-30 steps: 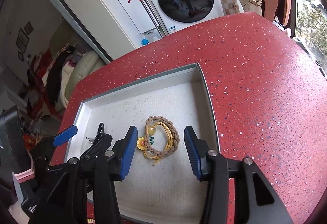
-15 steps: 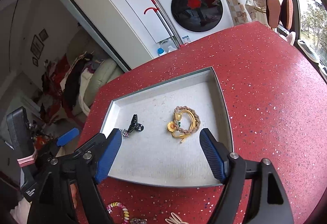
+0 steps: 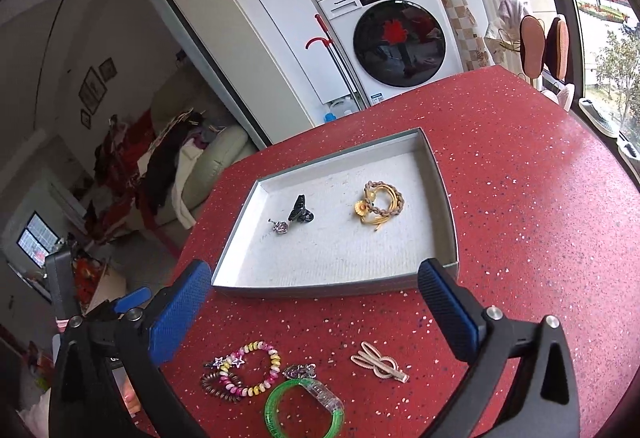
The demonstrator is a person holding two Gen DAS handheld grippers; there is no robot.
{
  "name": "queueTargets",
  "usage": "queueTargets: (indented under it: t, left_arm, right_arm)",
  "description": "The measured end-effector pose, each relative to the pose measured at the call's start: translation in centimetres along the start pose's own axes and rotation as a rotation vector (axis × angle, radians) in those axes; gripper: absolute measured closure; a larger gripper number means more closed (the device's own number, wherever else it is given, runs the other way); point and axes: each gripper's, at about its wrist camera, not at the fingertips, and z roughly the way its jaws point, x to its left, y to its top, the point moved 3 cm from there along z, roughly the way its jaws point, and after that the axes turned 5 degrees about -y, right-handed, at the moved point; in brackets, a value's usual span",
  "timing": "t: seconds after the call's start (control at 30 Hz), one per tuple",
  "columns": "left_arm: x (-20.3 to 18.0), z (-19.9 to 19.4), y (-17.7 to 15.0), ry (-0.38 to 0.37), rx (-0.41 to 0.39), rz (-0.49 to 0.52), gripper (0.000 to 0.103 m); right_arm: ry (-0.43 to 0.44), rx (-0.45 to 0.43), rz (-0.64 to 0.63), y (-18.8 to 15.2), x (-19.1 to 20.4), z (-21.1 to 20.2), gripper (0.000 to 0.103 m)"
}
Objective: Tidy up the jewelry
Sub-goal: 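Withdraw both open tools from the tray back toward the remaining jewelry, then grasp the brown coil hair tie with left tool while right grasps green bangle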
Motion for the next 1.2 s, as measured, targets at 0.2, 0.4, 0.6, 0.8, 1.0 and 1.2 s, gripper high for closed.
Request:
queueTargets:
  t: [0.2,0.4,0.6,0.8,1.0,1.2]
  left_arm:
    - [1.5,-1.1,-4.1,0.0,0.027,-0.03,0.0]
    - [1.7,-0.7,-7.9,-0.022,0.084,-0.112,0.0]
    - [1.6,0.0,-9.9,-0.012,0.126,-0.186,0.0]
    - [1.7,0.3,-10.4,-0.007,0.141,-0.26,0.0]
    - [1.3,0.6,-10.5,0.011,0.147,-0.268,0.0]
    - [0.7,0.8,-10.7,0.025,0.147,-0.226,0.0]
  right_arm:
    - [-0.039,0.093,-0.038,-3.1,0.6,-0.6,0.0]
    - [-0.093,0.22,-0.065,-7.5,0.4,0.2,0.0]
    - [-0.188,0.281,-0.137,-10.9,0.6,0.7,0.0]
    - [-0.224,0.29,-0.158,-11.6,0.6,0.7,0.0]
    - [-0.256,0.298,-0.16,-11.5,0.4,1.1,0.0]
    - [-0.282,0.308,-0.195,-11.5,0.8,2.1,0.0]
